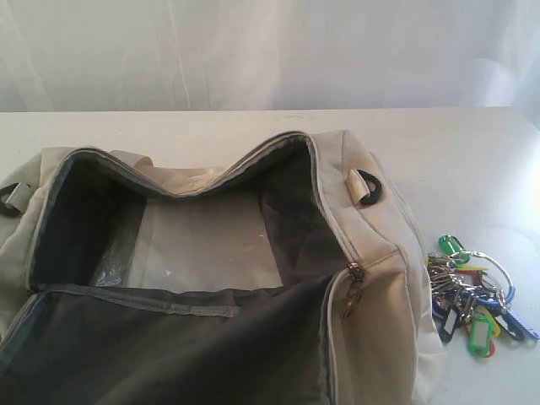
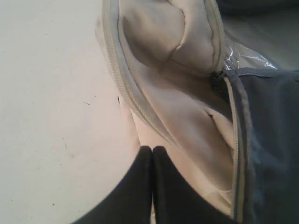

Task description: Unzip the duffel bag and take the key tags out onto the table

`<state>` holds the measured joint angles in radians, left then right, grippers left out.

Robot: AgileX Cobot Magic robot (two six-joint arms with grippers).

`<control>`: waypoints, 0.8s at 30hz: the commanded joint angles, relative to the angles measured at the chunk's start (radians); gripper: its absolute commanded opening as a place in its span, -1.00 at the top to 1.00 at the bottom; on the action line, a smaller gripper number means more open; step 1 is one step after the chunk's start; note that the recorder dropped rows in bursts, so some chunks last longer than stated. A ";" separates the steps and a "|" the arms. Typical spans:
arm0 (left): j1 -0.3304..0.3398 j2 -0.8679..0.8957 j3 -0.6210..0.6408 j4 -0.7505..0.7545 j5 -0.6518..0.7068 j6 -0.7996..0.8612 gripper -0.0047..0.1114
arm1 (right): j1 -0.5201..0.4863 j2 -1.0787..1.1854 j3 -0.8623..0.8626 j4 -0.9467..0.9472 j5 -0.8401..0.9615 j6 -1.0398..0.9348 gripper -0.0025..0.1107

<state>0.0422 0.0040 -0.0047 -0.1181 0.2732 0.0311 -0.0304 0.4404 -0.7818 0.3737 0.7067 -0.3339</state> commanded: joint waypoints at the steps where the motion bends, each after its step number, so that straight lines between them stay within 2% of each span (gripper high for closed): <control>1: 0.000 -0.004 0.005 -0.004 -0.011 0.067 0.92 | -0.009 -0.007 0.005 -0.004 -0.003 -0.002 0.96; 24: 0.000 -0.004 0.005 0.052 -0.023 0.048 0.92 | -0.009 -0.007 0.005 -0.004 -0.003 -0.002 0.96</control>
<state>0.0422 0.0040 -0.0047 -0.0630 0.2556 0.0872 -0.0304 0.4404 -0.7818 0.3737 0.7067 -0.3339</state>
